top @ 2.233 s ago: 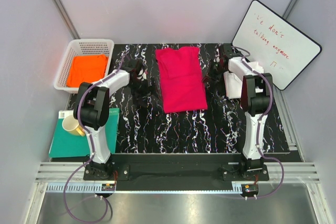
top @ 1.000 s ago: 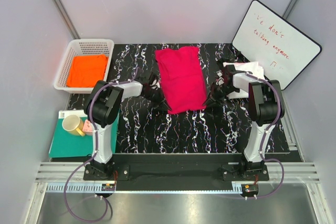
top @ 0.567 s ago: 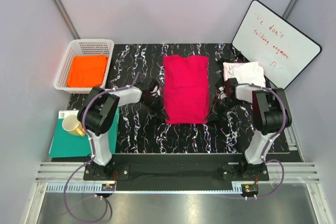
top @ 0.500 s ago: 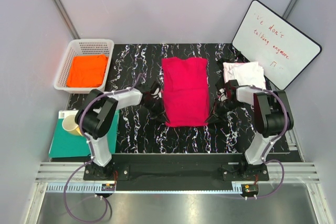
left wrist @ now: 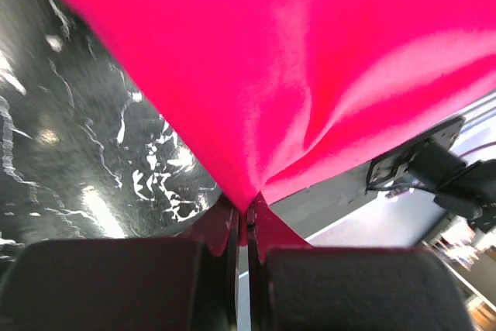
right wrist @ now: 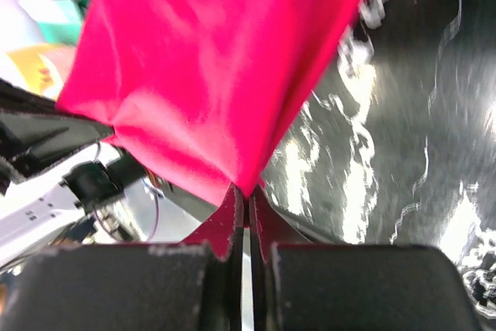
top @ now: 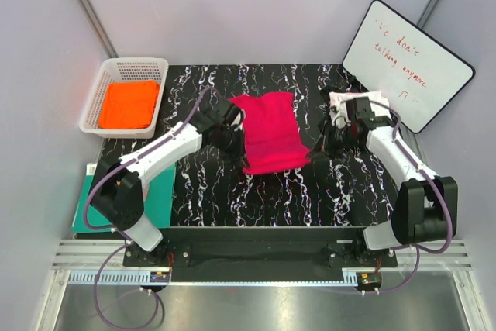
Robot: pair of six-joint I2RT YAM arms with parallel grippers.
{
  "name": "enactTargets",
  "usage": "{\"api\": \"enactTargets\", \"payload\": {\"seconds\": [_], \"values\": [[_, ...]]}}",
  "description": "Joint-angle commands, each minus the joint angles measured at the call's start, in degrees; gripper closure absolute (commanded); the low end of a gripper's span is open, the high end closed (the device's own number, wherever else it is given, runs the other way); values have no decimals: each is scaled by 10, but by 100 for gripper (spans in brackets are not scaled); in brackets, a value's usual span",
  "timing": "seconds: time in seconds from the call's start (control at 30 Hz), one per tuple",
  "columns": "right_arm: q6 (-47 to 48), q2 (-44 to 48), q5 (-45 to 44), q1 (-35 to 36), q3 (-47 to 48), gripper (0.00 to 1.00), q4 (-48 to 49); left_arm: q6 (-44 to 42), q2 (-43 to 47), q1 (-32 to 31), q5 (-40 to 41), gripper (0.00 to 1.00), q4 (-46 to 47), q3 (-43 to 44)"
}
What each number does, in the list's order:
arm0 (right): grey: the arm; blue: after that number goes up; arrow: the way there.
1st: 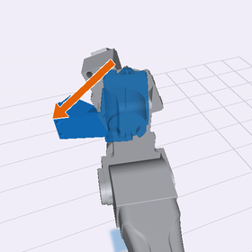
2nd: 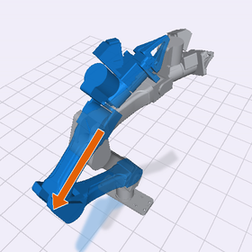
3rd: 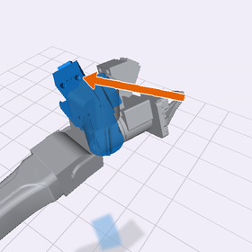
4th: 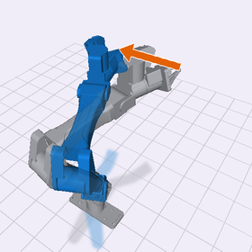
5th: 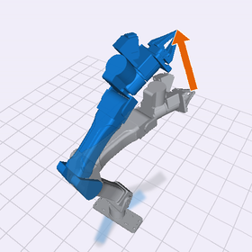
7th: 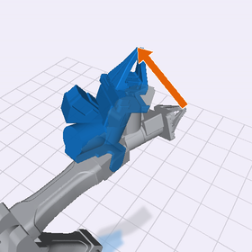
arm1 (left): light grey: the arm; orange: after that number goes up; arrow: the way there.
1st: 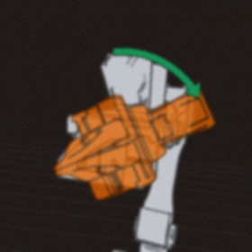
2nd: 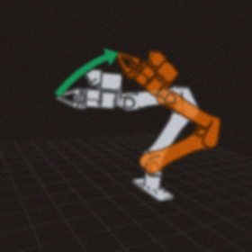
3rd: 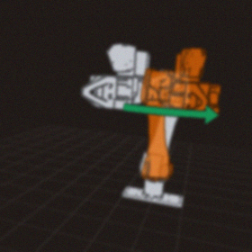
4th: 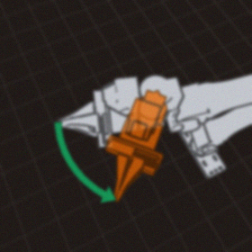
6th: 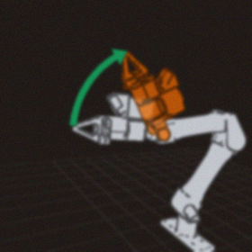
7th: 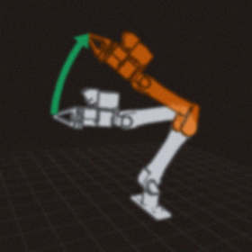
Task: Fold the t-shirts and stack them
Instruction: Fold the long partially folded tshirt into a neat square
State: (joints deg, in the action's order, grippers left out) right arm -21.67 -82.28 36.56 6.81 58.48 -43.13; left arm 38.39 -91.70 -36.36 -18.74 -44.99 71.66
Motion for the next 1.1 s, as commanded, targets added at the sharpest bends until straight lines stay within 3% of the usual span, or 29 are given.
{"api": "enactTargets", "payload": {"seconds": [0.0, 0.33, 0.6, 0.83, 1.07], "values": [[7, -2, -21, 0, 79, 100, 0, -45, 10, 4, 52, 100, -62, 85], [-14, -102, -29, 0, 215, 99, 74, -100, -41, 49, 64, 100, -65, 204], [-7, -215, -25, 0, 342, 98, 93, -143, -136, 108, -1, 100, -62, 292], [-27, -332, -9, 4, 439, 97, 145, -148, -187, 152, -26, 100, -22, 319], [-25, -449, -2, 27, 558, 90, 153, -133, -232, 198, -80, 100, 24, 307]]}}
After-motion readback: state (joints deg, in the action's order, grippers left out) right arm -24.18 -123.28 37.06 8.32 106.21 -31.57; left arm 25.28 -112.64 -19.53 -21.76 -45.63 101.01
